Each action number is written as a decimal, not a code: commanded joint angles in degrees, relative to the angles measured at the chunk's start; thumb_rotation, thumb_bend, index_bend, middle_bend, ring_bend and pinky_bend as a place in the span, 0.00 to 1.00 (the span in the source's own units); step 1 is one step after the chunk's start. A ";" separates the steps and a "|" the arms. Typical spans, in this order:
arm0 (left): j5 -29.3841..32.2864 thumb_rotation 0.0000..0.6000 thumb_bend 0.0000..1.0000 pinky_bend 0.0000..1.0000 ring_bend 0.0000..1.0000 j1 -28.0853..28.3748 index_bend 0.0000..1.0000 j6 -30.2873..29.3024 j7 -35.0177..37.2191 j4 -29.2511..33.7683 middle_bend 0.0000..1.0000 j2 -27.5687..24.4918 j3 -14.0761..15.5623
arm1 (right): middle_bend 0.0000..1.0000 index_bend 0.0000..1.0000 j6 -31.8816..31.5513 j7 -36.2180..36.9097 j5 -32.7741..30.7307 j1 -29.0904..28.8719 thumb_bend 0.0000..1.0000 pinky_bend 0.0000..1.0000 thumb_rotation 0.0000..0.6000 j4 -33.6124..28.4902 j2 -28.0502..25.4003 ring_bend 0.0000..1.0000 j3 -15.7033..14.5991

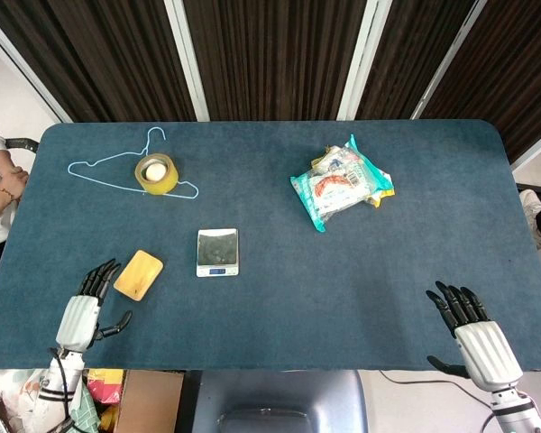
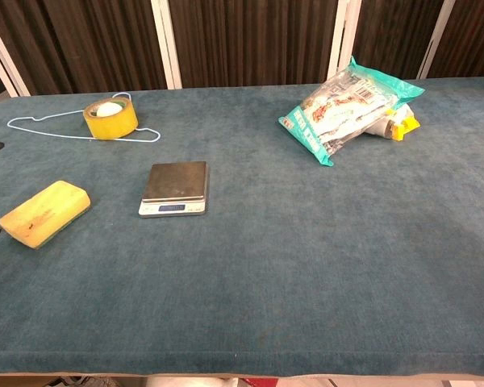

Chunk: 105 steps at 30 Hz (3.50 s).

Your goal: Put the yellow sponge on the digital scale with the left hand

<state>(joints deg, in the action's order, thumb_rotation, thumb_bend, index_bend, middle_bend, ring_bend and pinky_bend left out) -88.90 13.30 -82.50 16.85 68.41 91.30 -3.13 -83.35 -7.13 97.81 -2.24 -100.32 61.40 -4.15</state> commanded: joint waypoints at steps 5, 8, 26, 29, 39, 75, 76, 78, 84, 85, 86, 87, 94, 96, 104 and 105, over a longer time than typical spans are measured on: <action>8.84 1.00 0.27 0.08 0.00 4.56 0.00 6.42 -9.10 -2.44 0.00 8.15 -6.52 | 0.00 0.00 0.64 0.37 -0.58 -0.44 0.19 0.00 1.00 -0.11 -0.08 0.00 0.18; 11.49 1.00 0.28 0.08 0.00 5.47 0.00 8.62 -11.04 -4.01 0.00 10.29 -7.61 | 0.00 0.00 0.37 0.59 -0.58 -0.41 0.19 0.00 1.00 -0.06 -0.15 0.00 0.24; 20.55 1.00 0.29 0.55 0.44 7.67 0.00 14.41 -15.26 -9.17 0.23 14.03 -11.76 | 0.00 0.00 -0.48 1.90 -0.11 -0.13 0.19 0.00 1.00 0.02 -0.87 0.00 -0.12; 19.03 1.00 0.30 0.61 0.50 7.98 0.00 12.60 -13.73 -8.50 0.27 13.73 -12.08 | 0.00 0.00 -0.48 1.96 -0.47 -0.15 0.20 0.00 1.00 0.01 -0.90 0.00 0.04; 16.57 1.00 0.31 0.63 0.51 11.71 0.00 9.61 -15.99 -1.15 0.28 12.29 -15.16 | 0.00 0.00 0.02 2.21 -0.61 -0.46 0.19 0.00 1.00 0.02 -0.99 0.00 0.03; 23.73 1.00 0.32 0.16 0.10 29.56 0.00 17.78 -31.11 -16.99 0.16 29.93 -19.35 | 0.00 0.00 -0.97 9.10 -0.76 -0.56 0.20 0.00 1.00 1.32 -4.03 0.00 -0.17; 23.77 1.00 0.32 0.16 0.09 29.49 0.00 17.76 -31.26 -16.85 0.16 29.79 -19.27 | 0.00 0.00 -0.97 9.08 -0.77 -0.55 0.20 0.00 1.00 1.31 -4.03 0.00 -0.18; 24.11 1.00 0.32 0.16 0.07 29.30 0.00 18.07 -31.39 -16.19 0.15 29.38 -19.19 | 0.00 0.00 -0.88 8.89 -0.71 -0.58 0.20 0.00 1.00 1.29 -3.97 0.00 -0.19; 22.74 1.00 0.32 0.15 0.05 28.25 0.00 15.93 -31.16 -12.68 0.14 27.61 -18.22 | 0.00 0.00 -0.65 8.46 -0.87 -0.65 0.20 0.00 1.00 1.22 -3.83 0.00 -0.10; 22.02 1.00 0.32 0.15 0.04 27.91 0.00 15.02 -31.07 -11.72 0.13 27.08 -17.85 | 0.00 0.00 -0.64 8.39 -0.87 -0.67 0.20 0.00 1.00 1.23 -3.81 0.00 -0.08; 21.07 1.00 0.32 0.15 0.03 27.48 0.00 13.94 -30.98 -10.65 0.13 26.43 -17.30 | 0.00 0.00 -0.63 8.33 -0.79 -0.65 0.20 0.00 1.00 1.21 -3.82 0.00 -0.14; 19.54 1.00 0.32 0.14 0.03 26.62 0.00 12.37 -30.65 -8.74 0.13 25.25 -16.22 | 0.00 0.00 -0.57 8.20 -0.73 -0.66 0.20 0.00 1.00 1.21 -3.80 0.00 -0.19; 0.96 1.00 0.31 0.09 0.00 13.97 0.00 -4.84 -25.47 7.30 0.08 8.61 1.50 | 0.00 0.00 -0.15 7.33 -0.48 -0.71 0.19 0.00 1.00 1.02 -3.52 0.00 -0.42; -3.62 1.00 0.30 0.07 0.00 9.09 0.00 -10.66 -21.80 8.87 0.05 3.14 7.39 | 0.00 0.00 0.12 6.43 -0.58 -0.69 0.19 0.00 1.00 0.83 -3.23 0.00 -0.48; -4.28 1.00 0.31 0.04 0.00 -0.32 0.00 -14.03 -11.88 3.93 0.06 -6.95 15.48 | 0.00 0.00 0.88 2.36 -1.94 -0.50 0.20 0.00 1.00 -0.50 -2.07 0.00 -0.15; -4.12 1.00 0.31 0.03 0.00 -0.22 0.00 -13.94 -12.42 5.18 0.05 -7.70 14.65 | 0.00 0.00 1.09 1.89 -1.88 -0.55 0.19 0.00 1.00 -0.68 -1.84 0.00 -0.19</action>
<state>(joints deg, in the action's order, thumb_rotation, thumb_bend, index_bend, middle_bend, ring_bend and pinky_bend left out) -92.53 14.48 -98.45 4.45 71.89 87.69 10.38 -82.49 -4.77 96.04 -2.76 -100.73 59.23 -4.41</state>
